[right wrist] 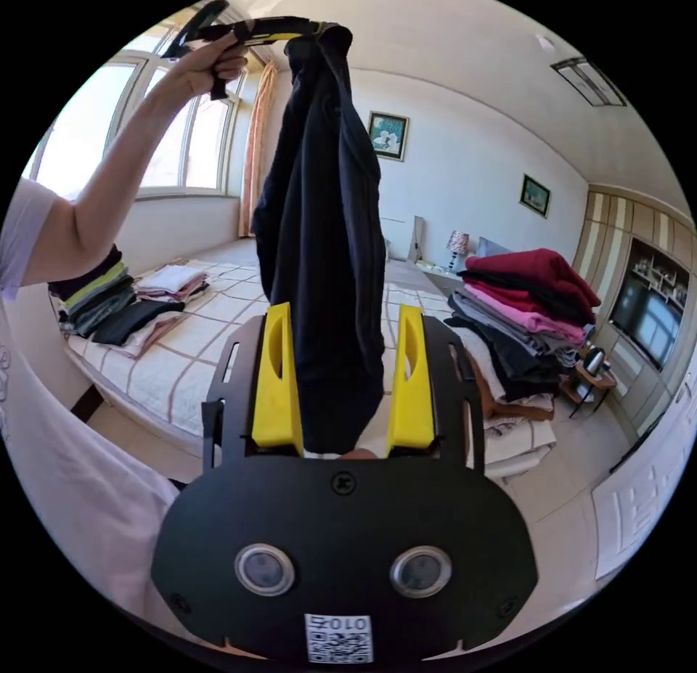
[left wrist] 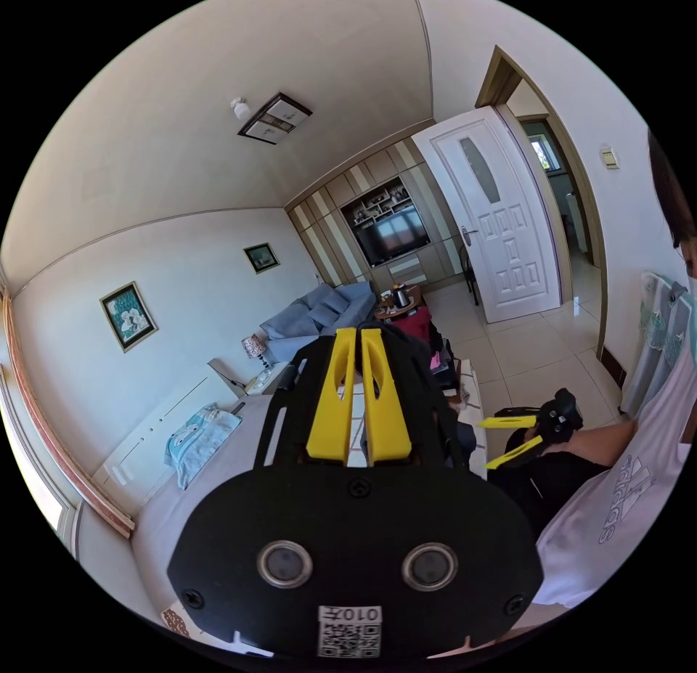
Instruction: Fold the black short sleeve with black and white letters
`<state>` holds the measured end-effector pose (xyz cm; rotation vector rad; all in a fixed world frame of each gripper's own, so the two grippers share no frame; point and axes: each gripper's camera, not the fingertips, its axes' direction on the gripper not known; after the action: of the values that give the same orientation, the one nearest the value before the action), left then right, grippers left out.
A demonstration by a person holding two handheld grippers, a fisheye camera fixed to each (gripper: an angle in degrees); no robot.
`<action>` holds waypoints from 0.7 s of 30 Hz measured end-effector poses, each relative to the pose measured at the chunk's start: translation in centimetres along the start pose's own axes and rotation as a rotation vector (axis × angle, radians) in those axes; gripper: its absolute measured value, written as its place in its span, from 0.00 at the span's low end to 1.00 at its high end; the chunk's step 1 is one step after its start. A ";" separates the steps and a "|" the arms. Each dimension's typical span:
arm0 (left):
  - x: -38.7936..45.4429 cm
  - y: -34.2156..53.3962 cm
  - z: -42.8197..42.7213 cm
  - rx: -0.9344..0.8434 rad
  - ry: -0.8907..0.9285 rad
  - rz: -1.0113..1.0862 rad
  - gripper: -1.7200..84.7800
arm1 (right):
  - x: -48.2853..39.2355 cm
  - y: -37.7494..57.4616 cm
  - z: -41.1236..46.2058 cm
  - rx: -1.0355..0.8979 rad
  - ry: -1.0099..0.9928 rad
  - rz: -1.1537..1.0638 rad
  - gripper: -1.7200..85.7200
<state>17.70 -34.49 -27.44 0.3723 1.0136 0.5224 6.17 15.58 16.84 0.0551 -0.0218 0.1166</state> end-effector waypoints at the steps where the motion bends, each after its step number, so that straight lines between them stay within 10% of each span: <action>1: 0.1 0.3 -0.9 -0.005 -0.007 0.001 0.02 | 0.6 -0.3 0.8 -0.010 -0.008 -0.011 0.21; 9: -2.8 4.2 -6.3 -0.019 -0.020 -0.106 0.02 | 3.1 -2.6 8.2 -0.067 -0.789 -0.175 0.11; 21: -10.0 8.9 -15.1 -0.103 -0.257 -0.210 0.02 | 11.0 -19.9 -11.7 0.046 0.026 -0.161 0.05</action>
<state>-1.87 -32.12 -23.07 0.2310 0.7636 0.3257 19.65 -2.22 4.37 0.1012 0.0111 -0.0428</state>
